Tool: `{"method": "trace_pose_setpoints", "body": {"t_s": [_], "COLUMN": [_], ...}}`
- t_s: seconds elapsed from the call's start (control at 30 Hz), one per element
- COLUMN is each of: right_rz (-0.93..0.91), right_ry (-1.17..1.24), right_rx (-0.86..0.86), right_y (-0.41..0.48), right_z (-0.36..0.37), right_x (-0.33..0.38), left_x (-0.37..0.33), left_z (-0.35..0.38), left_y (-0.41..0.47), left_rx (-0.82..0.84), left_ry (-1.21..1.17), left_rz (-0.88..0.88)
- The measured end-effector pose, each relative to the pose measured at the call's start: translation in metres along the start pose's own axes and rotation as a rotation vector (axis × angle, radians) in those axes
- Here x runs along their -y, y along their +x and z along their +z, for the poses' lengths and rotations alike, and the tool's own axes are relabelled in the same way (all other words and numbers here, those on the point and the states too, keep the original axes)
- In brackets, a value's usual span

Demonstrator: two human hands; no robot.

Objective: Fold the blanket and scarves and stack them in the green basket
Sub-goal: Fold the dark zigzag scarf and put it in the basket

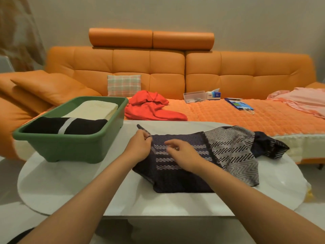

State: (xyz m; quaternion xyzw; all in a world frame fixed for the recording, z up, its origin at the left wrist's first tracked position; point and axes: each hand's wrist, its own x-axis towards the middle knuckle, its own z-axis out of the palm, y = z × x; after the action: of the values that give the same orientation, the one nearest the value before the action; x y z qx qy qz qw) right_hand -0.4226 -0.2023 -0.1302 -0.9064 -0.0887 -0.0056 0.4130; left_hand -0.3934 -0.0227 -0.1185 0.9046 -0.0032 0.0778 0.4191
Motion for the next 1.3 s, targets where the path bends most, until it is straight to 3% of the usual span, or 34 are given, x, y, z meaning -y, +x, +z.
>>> {"method": "trace_pose_setpoints", "body": {"t_s": [0.1,0.2,0.3,0.4,0.43,0.5,0.6,0.67,1.0,1.13,1.3], "right_rz": [0.155,0.257,0.41,0.54,0.533,0.476,0.426,0.402,0.332,0.255,0.208], "right_ry": [0.392,0.55,0.5,0.185,0.056,-0.152,-0.377,-0.481,-0.601,-0.532,-0.517], "right_rx": [-0.057,-0.106,-0.135,-0.13,-0.131,-0.142,-0.125,-0.09,0.051,0.116,0.145], "right_y": [-0.002,-0.006,-0.013,-0.025,-0.028,-0.033,-0.033,-0.03,-0.001,0.013,0.042], "right_z": [-0.036,-0.074,-0.101,-0.111,-0.11,-0.106,-0.096,-0.09,-0.058,-0.033,0.004], "right_x": [0.0,-0.013,-0.036,-0.061,-0.067,-0.076,-0.084,-0.086,-0.055,-0.035,-0.009], "left_x": [-0.037,-0.078,-0.111,-0.118,-0.113,-0.095,-0.06,-0.037,0.011,0.024,0.036], "left_z": [0.025,0.055,0.088,0.115,0.122,0.131,0.131,0.13,0.072,0.027,-0.001], "left_y": [0.005,0.004,-0.005,-0.018,-0.018,-0.016,-0.012,-0.014,0.009,0.022,0.026], "left_rx": [0.039,0.119,0.337,0.629,0.633,0.471,0.251,0.295,0.525,0.554,0.445], "left_ry": [-0.206,-0.317,-0.277,-0.248,-0.264,-0.217,0.086,0.247,0.861,0.944,0.926], "left_rz": [0.003,0.063,0.134,0.073,0.072,0.154,0.407,0.49,0.418,0.281,0.213]}}
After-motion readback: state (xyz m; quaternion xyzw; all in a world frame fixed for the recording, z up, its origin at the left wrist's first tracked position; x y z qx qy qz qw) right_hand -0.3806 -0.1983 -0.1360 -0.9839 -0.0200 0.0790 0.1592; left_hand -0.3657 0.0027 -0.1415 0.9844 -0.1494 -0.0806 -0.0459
